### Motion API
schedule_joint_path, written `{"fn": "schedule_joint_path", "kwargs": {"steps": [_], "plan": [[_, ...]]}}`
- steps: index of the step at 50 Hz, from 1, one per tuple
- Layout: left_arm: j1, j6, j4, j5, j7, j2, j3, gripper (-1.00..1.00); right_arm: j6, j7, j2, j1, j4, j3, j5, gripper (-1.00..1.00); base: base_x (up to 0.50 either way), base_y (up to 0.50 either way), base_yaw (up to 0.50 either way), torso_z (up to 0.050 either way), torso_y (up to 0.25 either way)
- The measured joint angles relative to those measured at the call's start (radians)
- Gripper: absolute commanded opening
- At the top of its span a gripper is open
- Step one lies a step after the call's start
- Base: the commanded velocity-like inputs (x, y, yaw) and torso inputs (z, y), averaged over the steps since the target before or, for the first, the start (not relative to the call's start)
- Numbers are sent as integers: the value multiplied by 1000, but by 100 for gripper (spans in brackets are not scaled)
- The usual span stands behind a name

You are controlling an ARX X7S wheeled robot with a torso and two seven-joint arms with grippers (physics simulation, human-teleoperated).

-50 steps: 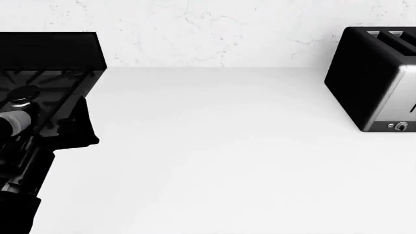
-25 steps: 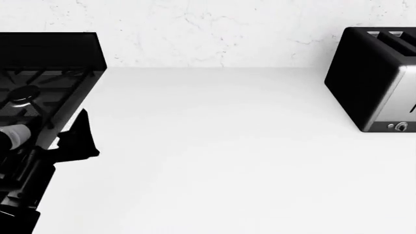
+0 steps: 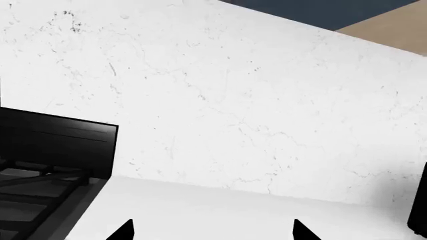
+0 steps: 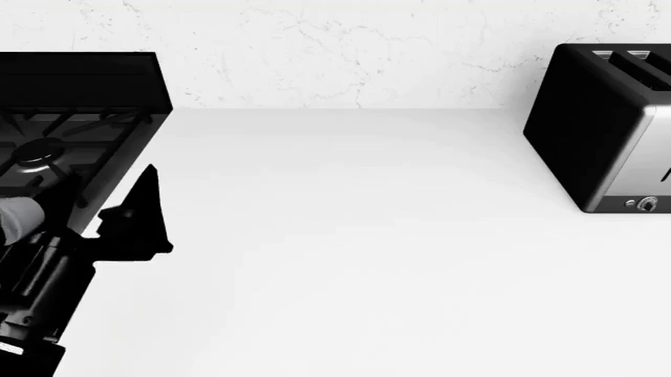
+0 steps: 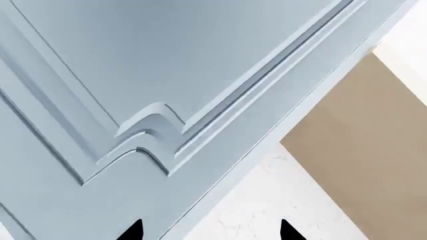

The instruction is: Pick and place the shaker into the drawer. Then close the cabinet.

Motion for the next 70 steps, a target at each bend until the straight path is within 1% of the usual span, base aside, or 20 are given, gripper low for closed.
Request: {"fn": "schedule_joint_path", "kwargs": {"steps": [4,8,14,18,20,22,26,30,34,39,44,49,54,61,63,66,70], "plan": [[4,5,84,-22,5,-41,-17,100,118,-12,60,-4,-115,50,-35,100,0,0,0,0,0],[13,15,171,-47,12,-87,-38,100,202,-16,100,-13,-197,92,-61,100,0,0,0,0,0],[22,32,288,-87,26,-152,-67,100,285,-17,131,-25,-276,138,-84,100,0,0,0,0,0],[-3,43,347,-129,30,-188,-84,100,325,-16,144,-32,-314,160,-94,100,0,0,0,0,0],[-44,40,366,-165,24,-201,-89,100,340,-15,148,-36,-329,170,-98,100,0,0,0,0,0],[-118,24,374,-213,11,-204,-85,100,354,-14,152,-40,-341,179,-101,100,0,0,0,0,0],[-334,-40,354,-316,-44,-172,-54,100,375,-10,156,-51,-362,196,-106,100,0,0,0,0,0],[-579,-116,286,-393,-108,-104,-11,100,391,-5,157,-63,-378,213,-108,100,0,0,0,0,0],[-822,-187,176,-418,-169,-12,39,100,402,0,157,-77,-389,227,-109,100,0,0,0,0,0],[-1087,-255,4,-389,-212,114,102,100,412,6,158,-92,-400,243,-111,100,0,0,0,0,0],[-1301,-299,-193,-307,-215,241,171,100,425,12,159,-105,-411,257,-111,100,0,0,0,0,0],[-1470,-318,-422,-200,-189,369,245,100,440,19,159,-118,-422,268,-110,100,0,0,0,0,0],[-1619,-324,-704,-92,-127,508,312,100,457,26,158,-133,-435,279,-108,100,0,0,0,0,0],[-1826,-288,-1225,50,25,733,366,100,484,37,156,-154,-456,296,-103,100,0,0,0,0,0],[-1862,-296,-1285,106,-58,793,361,100,492,40,155,-160,-463,301,-101,100,0,0,-2,5,0],[-1909,-315,-1386,203,-123,872,341,100,507,44,154,-170,-475,310,-97,100,15,0,-2,7,0],[-1959,-326,-1477,272,-94,926,345,100,528,52,153,-177,-492,320,-85,100,0,0,0,9,0]]}}
